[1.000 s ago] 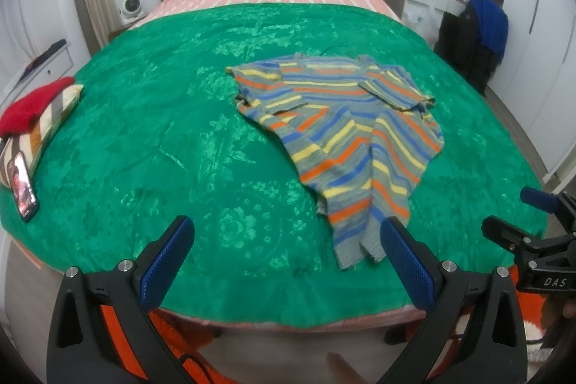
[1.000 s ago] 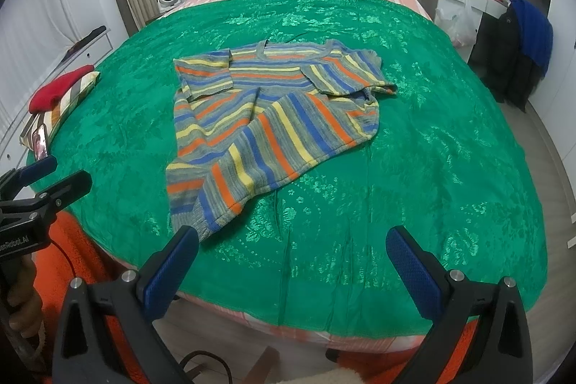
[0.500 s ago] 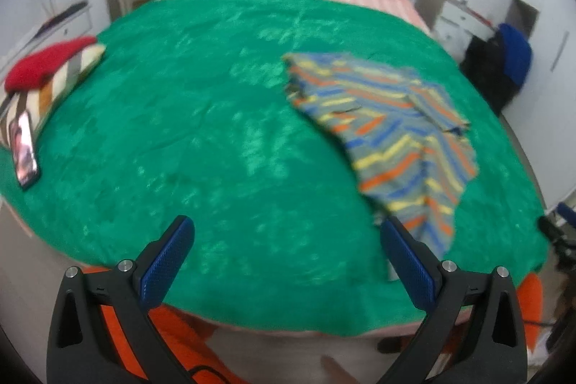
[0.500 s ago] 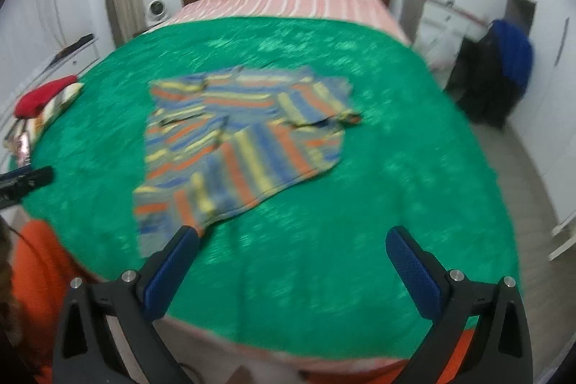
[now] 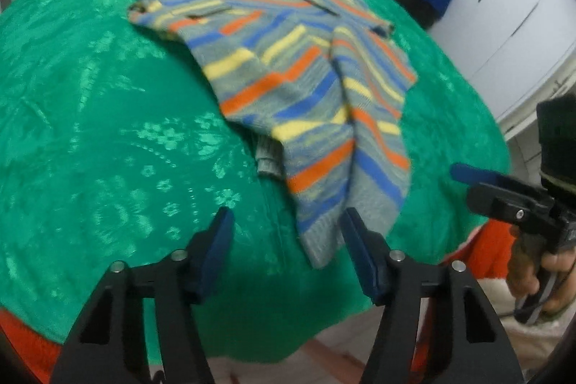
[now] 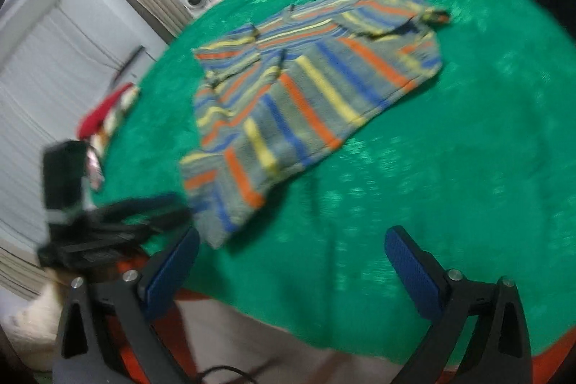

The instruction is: Fold small clothes

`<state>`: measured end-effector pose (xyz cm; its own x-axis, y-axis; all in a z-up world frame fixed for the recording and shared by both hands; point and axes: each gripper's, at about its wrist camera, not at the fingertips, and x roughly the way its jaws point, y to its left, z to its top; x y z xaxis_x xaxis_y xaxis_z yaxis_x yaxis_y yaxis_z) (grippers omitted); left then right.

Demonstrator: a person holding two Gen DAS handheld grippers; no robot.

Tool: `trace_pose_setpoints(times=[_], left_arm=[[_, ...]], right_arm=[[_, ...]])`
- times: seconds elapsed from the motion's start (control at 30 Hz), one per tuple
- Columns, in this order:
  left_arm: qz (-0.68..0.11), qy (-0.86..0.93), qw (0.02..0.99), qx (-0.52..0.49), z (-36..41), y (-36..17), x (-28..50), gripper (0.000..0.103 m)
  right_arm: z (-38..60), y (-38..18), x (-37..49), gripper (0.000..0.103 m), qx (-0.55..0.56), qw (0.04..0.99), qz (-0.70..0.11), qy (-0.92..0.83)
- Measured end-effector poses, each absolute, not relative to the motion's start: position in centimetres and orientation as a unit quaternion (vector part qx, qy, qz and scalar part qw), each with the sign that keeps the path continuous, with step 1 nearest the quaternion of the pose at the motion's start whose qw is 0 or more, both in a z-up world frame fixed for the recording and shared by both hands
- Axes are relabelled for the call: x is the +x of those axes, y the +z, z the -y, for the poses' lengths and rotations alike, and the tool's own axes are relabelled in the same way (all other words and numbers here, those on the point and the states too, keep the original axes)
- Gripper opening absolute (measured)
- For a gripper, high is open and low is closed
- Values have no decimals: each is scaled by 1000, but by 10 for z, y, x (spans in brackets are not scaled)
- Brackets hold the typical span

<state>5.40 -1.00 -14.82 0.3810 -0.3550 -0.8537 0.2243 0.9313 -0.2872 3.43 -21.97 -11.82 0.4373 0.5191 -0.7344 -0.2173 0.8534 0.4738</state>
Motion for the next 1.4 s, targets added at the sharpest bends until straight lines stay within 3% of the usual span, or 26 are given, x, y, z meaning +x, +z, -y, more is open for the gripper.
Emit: trace_pose_setpoints(times=[0.03, 0.13, 0.17, 0.2, 0.23, 0.4, 0.5, 0.67, 0.97, 1.2, 1.27, 1.4], left_arm=[[-532, -172, 826, -66, 8, -153, 57, 60], [-521, -186, 827, -94, 4, -154, 60, 59], [-517, -203, 825, -103, 5, -152, 60, 49], [-515, -222, 821, -107, 7, -151, 60, 39], [-518, -233, 817, -104, 9, -152, 61, 6], [-521, -237, 808, -140, -7, -141, 58, 3], [-507, -253, 805, -174, -49, -104, 39, 3], [-521, -212, 816, -130, -103, -73, 15, 3], [-605, -131, 777, -115, -119, -144, 4, 3], [-581, -167, 784, -139, -129, -101, -18, 3], [-595, -148, 784, -99, -124, -112, -13, 3], [-638, -97, 763, -36, -107, -165, 0, 3]], right_arm=[[214, -126, 40, 75, 168, 822, -486, 244], [197, -145, 56, 59, 212, 788, -498, 294], [192, -151, 63, 54, 233, 776, -497, 311], [187, -157, 68, 34, 254, 763, -495, 328], [184, -159, 71, 13, 262, 757, -498, 332], [197, -125, 52, 5, 229, 775, -484, 335], [223, -89, 30, 5, 192, 795, -468, 336], [285, -54, -5, 5, 173, 808, -472, 308], [301, -148, 0, 5, 139, 784, -575, 189], [326, -101, -10, 4, 134, 800, -560, 170], [329, -101, -11, 4, 121, 800, -565, 164], [324, -158, 2, 4, 110, 769, -614, 138]])
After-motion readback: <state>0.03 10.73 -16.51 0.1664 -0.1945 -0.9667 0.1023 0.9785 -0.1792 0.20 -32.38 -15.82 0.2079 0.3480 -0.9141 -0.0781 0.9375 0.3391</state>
